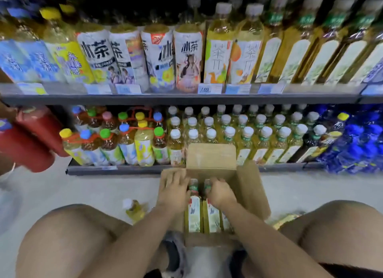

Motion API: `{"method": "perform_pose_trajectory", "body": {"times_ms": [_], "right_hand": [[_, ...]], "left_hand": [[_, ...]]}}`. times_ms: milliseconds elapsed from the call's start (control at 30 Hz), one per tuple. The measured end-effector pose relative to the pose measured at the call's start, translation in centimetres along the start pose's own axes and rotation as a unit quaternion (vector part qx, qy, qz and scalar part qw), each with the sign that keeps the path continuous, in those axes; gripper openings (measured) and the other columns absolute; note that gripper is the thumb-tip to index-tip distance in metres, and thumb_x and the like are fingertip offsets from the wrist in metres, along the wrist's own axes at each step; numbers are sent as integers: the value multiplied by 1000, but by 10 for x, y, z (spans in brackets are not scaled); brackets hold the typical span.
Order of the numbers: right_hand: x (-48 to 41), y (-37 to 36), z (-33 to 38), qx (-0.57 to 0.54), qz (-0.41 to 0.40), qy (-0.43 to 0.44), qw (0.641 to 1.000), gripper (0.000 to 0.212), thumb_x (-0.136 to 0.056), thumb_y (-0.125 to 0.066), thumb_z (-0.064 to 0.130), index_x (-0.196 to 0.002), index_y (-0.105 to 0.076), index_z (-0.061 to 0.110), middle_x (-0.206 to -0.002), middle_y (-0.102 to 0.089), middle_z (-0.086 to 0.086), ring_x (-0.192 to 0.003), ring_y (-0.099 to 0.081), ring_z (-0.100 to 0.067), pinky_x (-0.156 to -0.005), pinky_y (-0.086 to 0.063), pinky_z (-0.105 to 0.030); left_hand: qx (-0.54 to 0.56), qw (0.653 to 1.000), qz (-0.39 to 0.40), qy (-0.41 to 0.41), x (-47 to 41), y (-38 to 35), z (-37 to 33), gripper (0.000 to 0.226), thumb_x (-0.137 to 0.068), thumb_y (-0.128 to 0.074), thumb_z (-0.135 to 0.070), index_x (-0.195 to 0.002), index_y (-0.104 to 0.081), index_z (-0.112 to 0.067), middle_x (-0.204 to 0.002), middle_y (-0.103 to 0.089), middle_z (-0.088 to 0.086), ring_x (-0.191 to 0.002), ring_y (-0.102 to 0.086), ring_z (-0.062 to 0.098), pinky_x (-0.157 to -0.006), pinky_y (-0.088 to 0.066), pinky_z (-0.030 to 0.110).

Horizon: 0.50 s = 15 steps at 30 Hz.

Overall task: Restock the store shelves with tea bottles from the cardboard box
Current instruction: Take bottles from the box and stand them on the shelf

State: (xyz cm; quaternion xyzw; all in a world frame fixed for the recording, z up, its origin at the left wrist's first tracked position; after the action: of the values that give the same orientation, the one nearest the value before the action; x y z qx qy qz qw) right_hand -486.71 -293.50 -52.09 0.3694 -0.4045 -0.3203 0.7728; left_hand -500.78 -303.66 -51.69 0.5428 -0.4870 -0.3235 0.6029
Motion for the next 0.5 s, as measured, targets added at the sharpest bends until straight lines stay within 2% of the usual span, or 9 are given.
{"method": "perform_pose_trajectory", "body": {"times_ms": [67, 167, 233, 333, 400, 500], "right_hand": [[-13, -27, -10, -13, 50, -48, 998, 47, -91, -54, 35, -135, -45, 22, -125, -56, -17, -115, -55, -36, -93, -51, -41], [-27, -48, -14, -32, 90, -79, 992, 49, -91, -52, 43, -136, -43, 27, -124, -59, -16, -107, -60, -37, -88, -53, -42], [-33, -50, -6, -36, 98, -91, 990, 46, -92, -47, 54, -131, -50, 28, -124, -57, -15, -109, -58, -36, -89, -50, -41], [-40, -56, 14, -2, 105, -129, 986, 65, -91, -32, 68, -133, -54, 23, -138, -42, -17, -130, -38, -37, -107, -35, -50], [-44, -59, 28, 27, 111, -174, 978, 73, -88, -34, 70, -138, -50, 19, -142, -34, -16, -134, -31, -36, -109, -28, -52], [-51, -61, 39, 26, 113, -232, 966, 69, -87, -43, 65, -139, -47, 18, -141, -30, -13, -130, -32, -33, -107, -30, -49]], "left_hand": [[16, 1000, 10, 2, 5, -16, 2, 59, -103, -16, -44, -159, -17, -29, -168, 2, 7, -154, 0, 34, -123, -11, 52], [55, 998, 1, 7, 5, -26, 4, 54, -106, -22, -41, -159, -17, -31, -169, 5, 3, -154, 6, 28, -124, -7, 47], [70, 997, -19, -1, 2, -30, 5, 52, -104, -27, -39, -156, -26, -32, -168, -2, 5, -154, -1, 27, -124, -13, 48], [95, 992, -80, -24, 2, -38, 7, 51, -99, -33, -36, -147, -45, -26, -166, -20, 8, -150, -21, 28, -116, -32, 52], [112, 986, -119, -32, 3, -40, 8, 50, -96, -36, -35, -141, -54, -23, -162, -31, 10, -144, -30, 29, -110, -41, 52], [125, 982, -136, -40, 3, -43, 9, 48, -96, -38, -34, -139, -55, -21, -161, -33, 12, -142, -35, 31, -106, -44, 54]]}}
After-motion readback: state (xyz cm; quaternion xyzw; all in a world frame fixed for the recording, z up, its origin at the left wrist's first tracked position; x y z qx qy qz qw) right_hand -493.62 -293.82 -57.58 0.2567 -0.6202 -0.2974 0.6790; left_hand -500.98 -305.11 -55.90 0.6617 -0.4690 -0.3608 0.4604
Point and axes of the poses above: each hand's wrist, its own x-axis away from the middle knuckle, its own y-axis out of the back of the hand, z = x × y, the point moved 1 cm from there along -x, towards the middle knuckle
